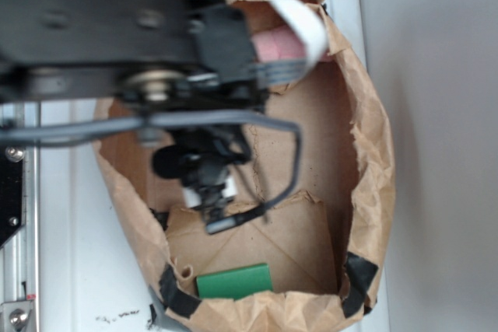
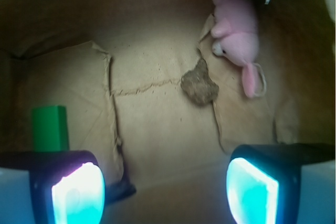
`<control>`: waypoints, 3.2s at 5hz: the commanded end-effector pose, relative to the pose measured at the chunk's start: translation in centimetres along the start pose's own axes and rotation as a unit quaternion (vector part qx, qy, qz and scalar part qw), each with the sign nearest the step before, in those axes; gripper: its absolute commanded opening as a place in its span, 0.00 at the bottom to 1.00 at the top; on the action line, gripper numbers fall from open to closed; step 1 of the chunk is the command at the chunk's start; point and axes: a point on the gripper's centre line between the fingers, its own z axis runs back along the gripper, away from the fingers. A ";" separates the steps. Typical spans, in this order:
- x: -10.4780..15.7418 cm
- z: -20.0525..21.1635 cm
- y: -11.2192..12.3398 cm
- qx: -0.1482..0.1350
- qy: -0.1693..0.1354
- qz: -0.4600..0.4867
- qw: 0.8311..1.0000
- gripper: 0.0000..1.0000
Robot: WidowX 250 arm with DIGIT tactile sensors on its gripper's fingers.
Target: Grab the pink bunny.
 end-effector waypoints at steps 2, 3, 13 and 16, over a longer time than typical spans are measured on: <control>1.4 1.5 0.8 0.001 -0.031 0.014 0.999 1.00; 1.4 1.5 0.8 0.001 -0.031 0.014 0.999 1.00; -1.4 -2.4 3.9 0.050 -0.092 0.086 0.991 1.00; 1.9 -3.2 2.0 0.043 -0.089 0.104 0.990 1.00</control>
